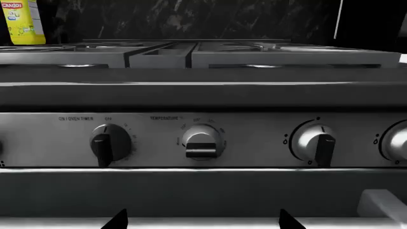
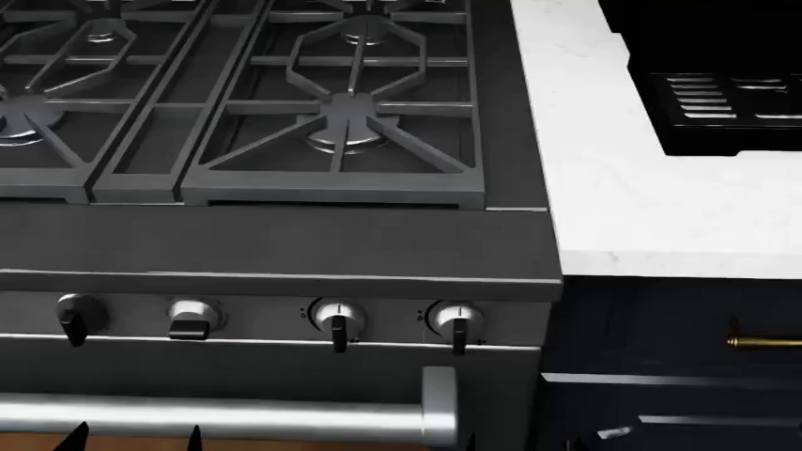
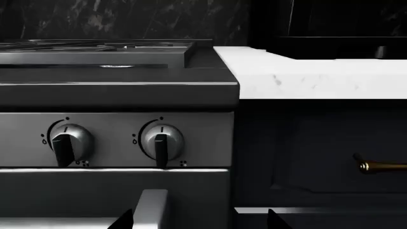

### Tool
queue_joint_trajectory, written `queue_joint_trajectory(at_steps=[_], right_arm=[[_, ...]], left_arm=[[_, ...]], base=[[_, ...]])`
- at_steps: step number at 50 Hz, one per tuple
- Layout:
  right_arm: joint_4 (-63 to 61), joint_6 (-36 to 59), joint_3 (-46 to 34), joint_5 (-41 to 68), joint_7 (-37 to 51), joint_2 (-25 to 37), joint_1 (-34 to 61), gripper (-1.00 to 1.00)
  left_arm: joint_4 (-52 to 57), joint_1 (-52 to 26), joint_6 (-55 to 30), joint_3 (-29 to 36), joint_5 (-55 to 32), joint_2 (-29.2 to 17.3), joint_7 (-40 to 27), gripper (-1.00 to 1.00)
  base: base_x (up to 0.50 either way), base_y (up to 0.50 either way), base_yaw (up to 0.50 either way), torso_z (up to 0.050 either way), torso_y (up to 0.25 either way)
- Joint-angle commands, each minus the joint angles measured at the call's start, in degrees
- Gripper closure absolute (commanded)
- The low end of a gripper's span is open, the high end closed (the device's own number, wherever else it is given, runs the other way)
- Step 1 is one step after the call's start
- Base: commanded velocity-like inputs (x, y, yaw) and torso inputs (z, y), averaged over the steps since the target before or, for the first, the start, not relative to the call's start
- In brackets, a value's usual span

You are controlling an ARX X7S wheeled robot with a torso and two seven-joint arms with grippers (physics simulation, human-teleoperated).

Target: Close the microwave door

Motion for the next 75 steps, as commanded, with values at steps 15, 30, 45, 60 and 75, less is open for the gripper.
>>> queue_joint_trajectory(at_steps=[15, 30, 45, 60, 75], right_arm=[[-0.27, 1.38, -3.42, 3.29, 4.04, 3.02, 0.13, -1.00], [-0.08, 1.22, -5.21, 3.75, 5.47, 4.36, 0.32, -1.00], [0.07, 1.12, -6.29, 4.67, 6.61, 5.31, 0.42, -1.00], [0.10, 0.68, -7.30, 5.63, 7.64, 6.19, 0.43, -1.00], [0.09, 0.59, -8.24, 6.25, 8.52, 6.91, 0.57, -1.00]], left_arm=[[-0.05, 0.04, 0.20, 3.46, -3.00, -3.02, -3.58, -1.00], [-0.14, -0.18, 0.23, 4.95, -4.21, -4.24, -4.99, -1.00], [0.10, -0.14, 0.27, 5.95, -5.35, -5.11, -6.10, -1.00], [-0.12, -0.22, 0.71, 7.08, -6.19, -6.04, -7.18, -1.00], [0.06, -0.34, 0.65, 7.97, -6.96, -6.82, -8.09, -1.00]], base=[[0.00, 0.00, 0.00, 0.000, 0.000], [0.00, 0.31, 0.00, 0.000, 0.000], [0.00, 0.50, 0.00, 0.000, 0.000], [0.00, 0.50, 0.00, 0.000, 0.000], [0.00, 0.50, 0.00, 0.000, 0.000]])
